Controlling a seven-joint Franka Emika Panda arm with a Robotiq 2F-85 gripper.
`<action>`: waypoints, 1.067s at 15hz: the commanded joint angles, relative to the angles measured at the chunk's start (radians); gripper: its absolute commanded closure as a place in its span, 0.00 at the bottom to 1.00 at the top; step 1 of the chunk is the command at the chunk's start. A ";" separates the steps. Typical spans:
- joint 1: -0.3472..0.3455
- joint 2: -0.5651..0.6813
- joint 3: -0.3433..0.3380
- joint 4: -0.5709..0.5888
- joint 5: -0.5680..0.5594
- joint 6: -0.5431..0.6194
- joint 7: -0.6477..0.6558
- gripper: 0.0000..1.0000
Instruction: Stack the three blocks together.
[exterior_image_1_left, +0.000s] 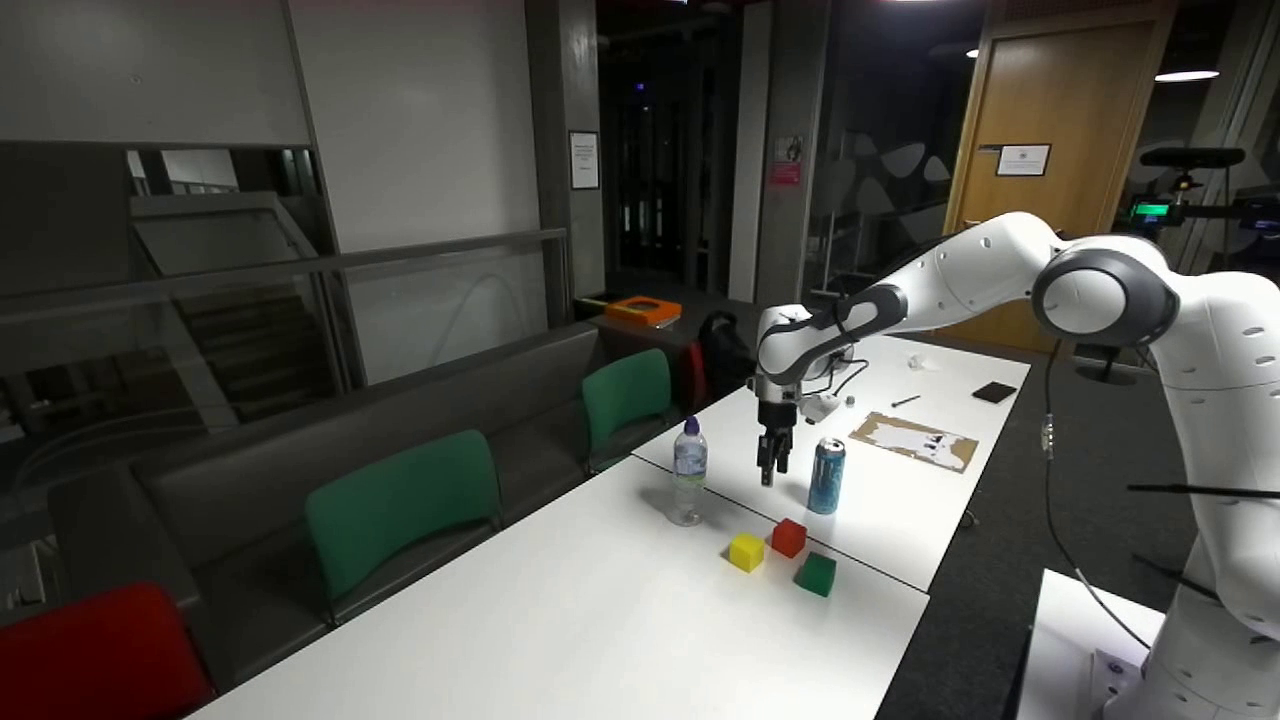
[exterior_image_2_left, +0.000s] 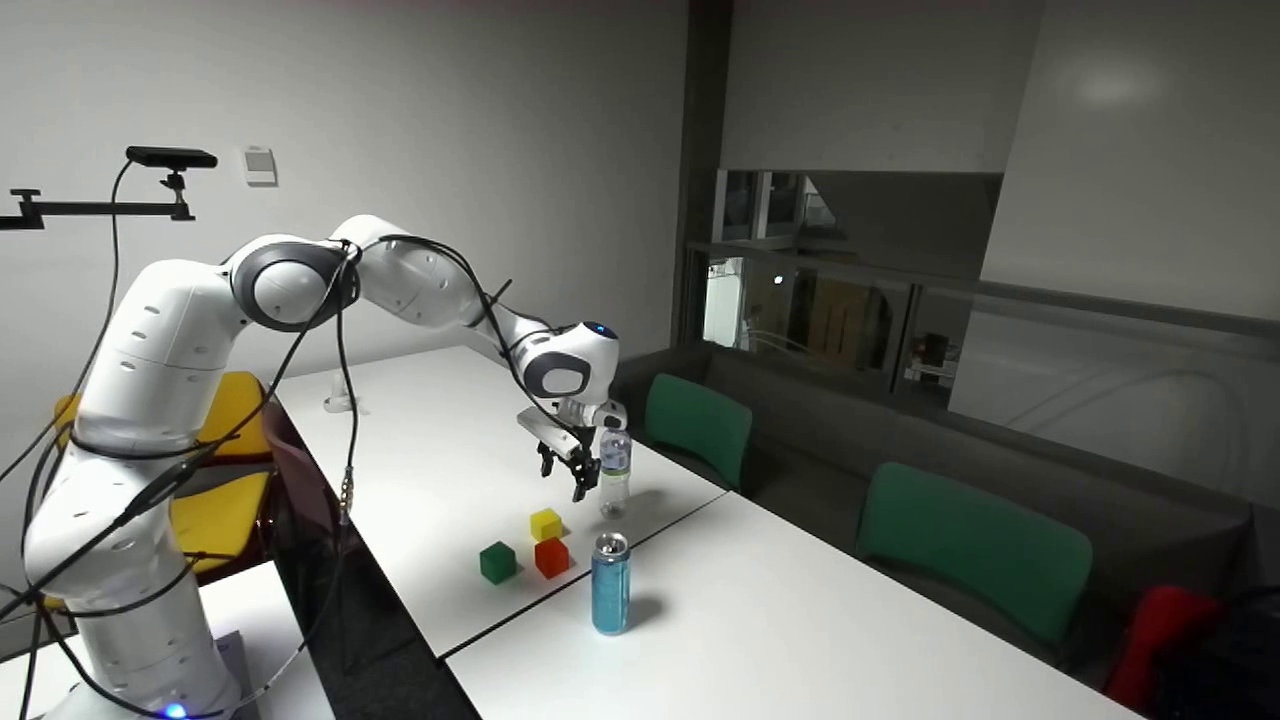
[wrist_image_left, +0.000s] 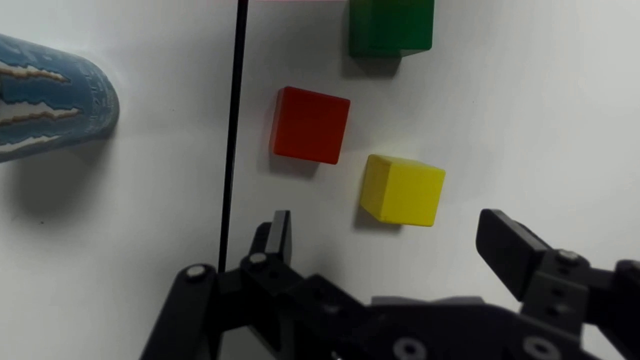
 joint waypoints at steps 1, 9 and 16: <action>-0.048 0.003 0.037 -0.026 0.044 0.013 -0.036 0.00; -0.069 0.029 0.055 -0.119 0.111 0.058 -0.023 0.00; -0.060 0.011 0.024 -0.170 0.089 0.115 0.069 0.00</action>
